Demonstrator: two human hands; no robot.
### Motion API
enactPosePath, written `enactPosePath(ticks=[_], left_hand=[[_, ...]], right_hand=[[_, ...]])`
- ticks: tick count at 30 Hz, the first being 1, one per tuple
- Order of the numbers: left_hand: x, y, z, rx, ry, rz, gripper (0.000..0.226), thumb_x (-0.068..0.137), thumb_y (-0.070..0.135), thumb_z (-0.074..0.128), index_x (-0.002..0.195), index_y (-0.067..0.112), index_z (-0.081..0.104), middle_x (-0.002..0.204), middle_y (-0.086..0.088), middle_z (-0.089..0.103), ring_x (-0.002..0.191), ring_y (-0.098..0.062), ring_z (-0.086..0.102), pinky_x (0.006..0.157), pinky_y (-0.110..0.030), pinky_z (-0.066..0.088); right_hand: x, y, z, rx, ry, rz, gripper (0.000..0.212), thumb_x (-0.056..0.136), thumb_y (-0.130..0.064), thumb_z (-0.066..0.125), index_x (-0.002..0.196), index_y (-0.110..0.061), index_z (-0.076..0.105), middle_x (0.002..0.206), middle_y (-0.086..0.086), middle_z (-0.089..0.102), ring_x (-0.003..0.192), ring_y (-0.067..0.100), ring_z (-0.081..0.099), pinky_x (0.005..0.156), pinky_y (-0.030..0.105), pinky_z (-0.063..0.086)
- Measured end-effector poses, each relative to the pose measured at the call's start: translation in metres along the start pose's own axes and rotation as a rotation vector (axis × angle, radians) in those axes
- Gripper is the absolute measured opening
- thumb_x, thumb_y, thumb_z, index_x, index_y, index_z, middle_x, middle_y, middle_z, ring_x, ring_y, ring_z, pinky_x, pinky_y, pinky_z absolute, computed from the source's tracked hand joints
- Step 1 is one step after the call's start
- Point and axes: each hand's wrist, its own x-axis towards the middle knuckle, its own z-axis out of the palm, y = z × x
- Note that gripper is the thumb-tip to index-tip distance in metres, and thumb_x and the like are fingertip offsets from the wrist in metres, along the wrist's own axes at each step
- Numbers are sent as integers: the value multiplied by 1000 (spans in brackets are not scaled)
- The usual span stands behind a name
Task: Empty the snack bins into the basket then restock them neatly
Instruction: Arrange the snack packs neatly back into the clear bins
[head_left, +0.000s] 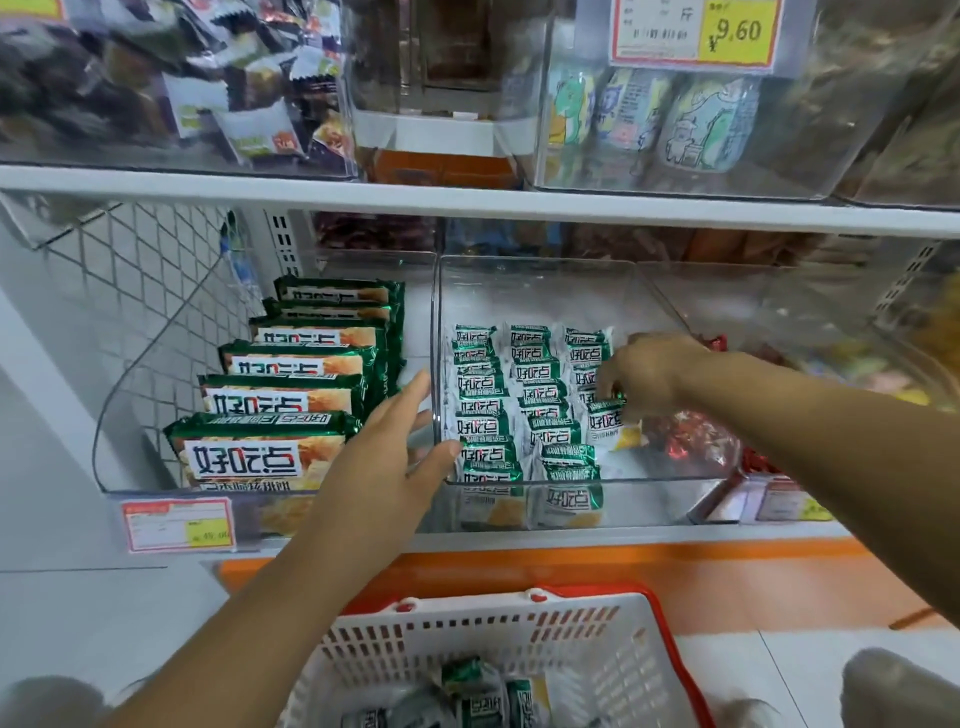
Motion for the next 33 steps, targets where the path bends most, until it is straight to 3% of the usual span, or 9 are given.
enactPosePath(ticks=[5, 10, 13, 16, 19, 22, 27, 31, 33], left_hand=[[-7, -8, 2, 16, 29, 110, 63, 98, 36, 50, 151, 42, 17, 146, 29, 23, 134, -3, 40, 105, -25, 35], [-44, -12, -2, 149, 207, 327, 45, 98, 26, 51, 141, 34, 45, 136, 26, 35, 125, 12, 30, 103, -23, 29], [-78, -32, 9, 167, 39, 264, 40, 97, 32, 51, 136, 37, 48, 130, 28, 36, 109, 7, 45, 90, -16, 34], [-113, -74, 42, 210, -222, 80, 43, 98, 29, 54, 140, 35, 43, 140, 18, 37, 117, -3, 48, 88, -19, 39], [-145, -113, 88, 245, -451, -140, 47, 99, 31, 52, 144, 31, 39, 146, 8, 38, 122, -13, 52, 94, -26, 44], [-177, -140, 131, 136, -590, -324, 49, 98, 33, 53, 145, 23, 41, 145, 1, 43, 122, -17, 54, 96, -29, 44], [-215, -180, 176, 117, -761, -508, 40, 86, 30, 63, 126, 30, 57, 127, -4, 59, 116, -25, 57, 97, -34, 46], [-230, -205, 190, 197, -835, -505, 61, 87, 32, 65, 143, 18, 45, 137, -11, 51, 125, -31, 49, 100, -34, 40], [-230, -207, 192, 177, -810, -522, 61, 88, 23, 69, 143, 16, 45, 136, -13, 49, 125, -31, 49, 100, -33, 40]], right_hand=[[0, -6, 15, -155, 145, 14, 46, 81, -34, 71, 125, -32, 55, 123, 0, 62, 115, 24, 53, 100, 40, 44], [-53, -22, 0, 614, 596, -20, 30, 86, -29, 67, 115, -25, 59, 98, -5, 64, 90, 10, 57, 80, 28, 46], [-112, -67, 18, 1028, 810, -143, 12, 89, -21, 65, 101, -23, 62, 72, -9, 61, 63, 4, 55, 62, 16, 42], [-145, -117, 70, 985, 543, -266, 15, 91, -30, 62, 104, -23, 62, 72, -7, 60, 63, 8, 56, 57, 18, 43], [-145, -154, 148, 840, 2, -279, 30, 94, -43, 53, 121, -31, 57, 98, -12, 61, 82, 4, 57, 79, 26, 49], [-138, -174, 236, 848, -347, -147, 41, 97, -42, 51, 137, -31, 47, 125, 1, 54, 110, 13, 55, 97, 31, 45], [-148, -200, 313, 964, -530, 10, 51, 92, -47, 56, 138, -25, 48, 129, 3, 59, 111, 18, 58, 97, 32, 46], [-149, -218, 328, 686, -534, -127, 53, 82, -70, 52, 103, -22, 59, 94, -1, 61, 94, 23, 62, 84, 32, 47], [-142, -223, 327, 612, -618, -204, 69, 77, -76, 53, 106, -14, 60, 101, 6, 61, 99, 27, 60, 85, 34, 44]])
